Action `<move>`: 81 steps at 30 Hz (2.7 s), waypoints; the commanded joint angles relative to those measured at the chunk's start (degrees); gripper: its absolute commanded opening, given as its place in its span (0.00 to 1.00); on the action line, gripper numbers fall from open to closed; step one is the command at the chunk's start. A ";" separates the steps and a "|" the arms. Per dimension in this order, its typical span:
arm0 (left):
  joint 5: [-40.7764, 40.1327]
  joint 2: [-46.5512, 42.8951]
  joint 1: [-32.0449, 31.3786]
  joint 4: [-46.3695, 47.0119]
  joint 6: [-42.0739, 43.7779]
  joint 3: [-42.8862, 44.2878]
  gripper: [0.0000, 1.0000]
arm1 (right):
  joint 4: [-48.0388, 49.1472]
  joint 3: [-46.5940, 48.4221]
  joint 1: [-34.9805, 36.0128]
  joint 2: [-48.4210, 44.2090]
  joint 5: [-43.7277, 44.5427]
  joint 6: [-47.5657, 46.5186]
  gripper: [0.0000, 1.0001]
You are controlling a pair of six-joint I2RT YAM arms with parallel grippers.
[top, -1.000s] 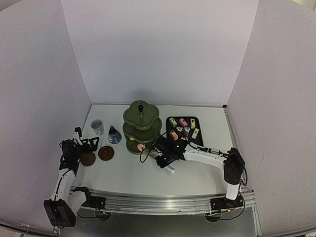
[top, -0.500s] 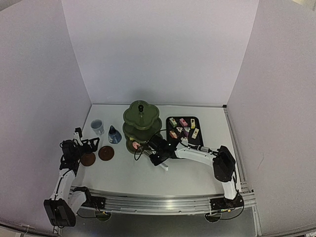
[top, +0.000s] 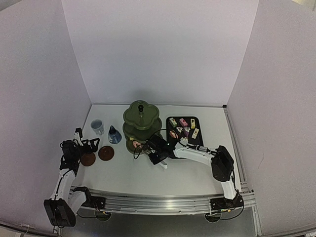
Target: Serve the afternoon tea
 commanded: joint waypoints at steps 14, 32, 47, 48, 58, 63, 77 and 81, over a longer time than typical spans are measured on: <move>-0.85 0.11 -0.10 1.64 1.82 0.99 1.00 | -0.18 0.71 -0.07 -2.39 1.69 0.30 0.34; -0.69 0.08 -0.10 0.85 2.21 1.69 1.00 | -0.74 -0.21 -0.05 -2.91 0.75 0.85 0.38; -0.68 0.01 -0.14 0.68 2.35 1.69 1.00 | -2.57 -2.53 0.01 -6.58 -1.18 0.32 0.39; -0.68 0.03 -0.12 0.74 2.35 1.69 1.00 | -2.69 -2.60 0.04 -6.68 -1.34 0.32 0.38; -0.71 0.04 -0.11 0.32 2.70 2.03 1.00 | -4.19 -6.66 0.02 -11.88 -2.00 1.28 0.38; -0.68 0.19 -0.13 0.32 2.72 2.19 1.00 | -4.62 -11.64 0.01 -17.70 1.12 3.22 0.37; -0.06 0.78 -0.12 0.42 2.43 2.67 1.00 | -6.26 -24.94 -3.75 -33.56 6.13 15.73 0.36; -0.05 0.82 -0.11 0.57 2.13 2.52 1.00 | -8.43 -27.46 -8.01 -38.28 7.71 19.70 0.36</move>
